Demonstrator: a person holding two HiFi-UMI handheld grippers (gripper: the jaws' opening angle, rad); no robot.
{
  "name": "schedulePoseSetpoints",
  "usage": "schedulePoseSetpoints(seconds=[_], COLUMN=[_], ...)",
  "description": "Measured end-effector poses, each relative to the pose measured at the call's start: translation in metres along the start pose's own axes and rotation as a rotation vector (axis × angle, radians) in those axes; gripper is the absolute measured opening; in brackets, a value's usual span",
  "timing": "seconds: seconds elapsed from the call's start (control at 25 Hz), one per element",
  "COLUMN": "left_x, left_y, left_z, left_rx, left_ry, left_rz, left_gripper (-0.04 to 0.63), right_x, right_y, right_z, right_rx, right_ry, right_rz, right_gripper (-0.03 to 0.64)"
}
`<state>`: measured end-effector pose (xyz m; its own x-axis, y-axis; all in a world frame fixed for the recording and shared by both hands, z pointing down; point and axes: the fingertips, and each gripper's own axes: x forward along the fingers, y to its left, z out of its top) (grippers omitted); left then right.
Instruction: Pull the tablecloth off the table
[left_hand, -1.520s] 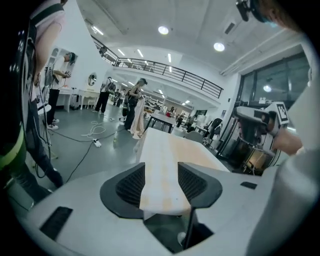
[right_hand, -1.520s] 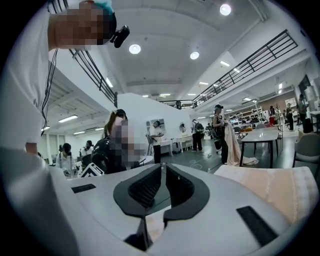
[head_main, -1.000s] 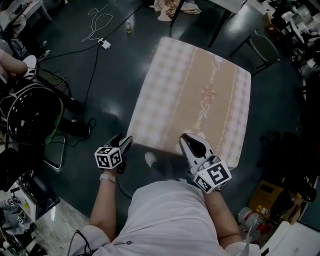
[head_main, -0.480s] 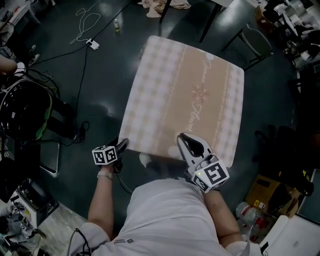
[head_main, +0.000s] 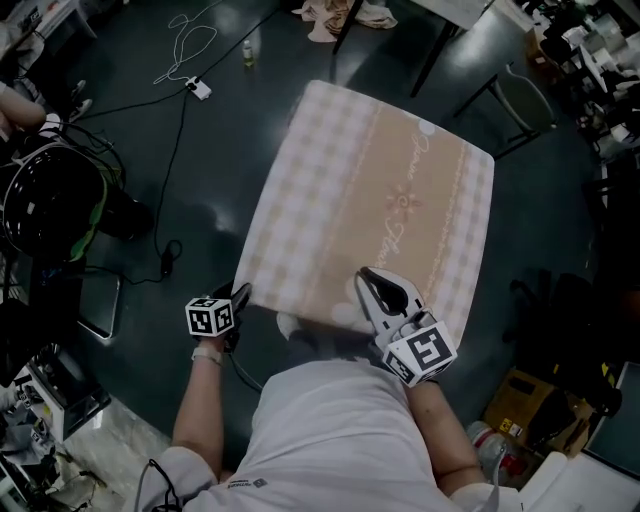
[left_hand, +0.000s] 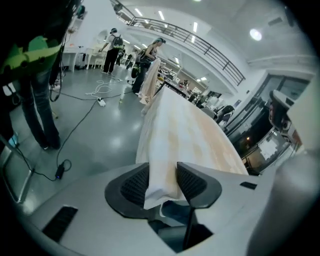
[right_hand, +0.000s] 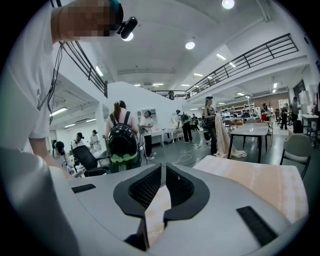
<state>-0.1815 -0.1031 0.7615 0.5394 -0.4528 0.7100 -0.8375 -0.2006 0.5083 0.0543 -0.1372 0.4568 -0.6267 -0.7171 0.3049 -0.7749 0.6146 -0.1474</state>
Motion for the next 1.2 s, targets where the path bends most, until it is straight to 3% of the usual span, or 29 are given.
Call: schedulePoseSetpoints(seconds=[0.08, 0.16, 0.28, 0.68, 1.04, 1.2], left_x=[-0.006, -0.014, -0.024, -0.061, -0.079, -0.082], left_y=[0.002, 0.003, -0.009, -0.057, -0.122, -0.16], left_z=[0.002, 0.007, 0.015, 0.051, 0.105, 0.127], left_rx=[0.054, 0.109, 0.165, 0.24, 0.279, 0.355], left_ry=[0.002, -0.005, -0.02, -0.095, -0.164, -0.197], left_rz=[0.058, 0.108, 0.101, 0.029, -0.113, -0.173], left_gripper=[0.158, 0.066, 0.018, 0.012, 0.011, 0.012], right_x=[0.001, 0.001, -0.001, -0.01, -0.021, -0.032], right_y=[0.001, 0.001, 0.0, -0.008, -0.022, -0.031], right_z=[0.0, 0.001, 0.001, 0.006, 0.013, 0.019], right_rx=[-0.002, -0.002, -0.001, 0.015, 0.027, 0.038], right_ry=[-0.004, -0.008, -0.013, -0.047, -0.09, -0.111], right_rz=[0.013, 0.025, 0.034, 0.02, -0.012, -0.048], right_gripper=[0.04, 0.04, 0.04, 0.04, 0.04, 0.04])
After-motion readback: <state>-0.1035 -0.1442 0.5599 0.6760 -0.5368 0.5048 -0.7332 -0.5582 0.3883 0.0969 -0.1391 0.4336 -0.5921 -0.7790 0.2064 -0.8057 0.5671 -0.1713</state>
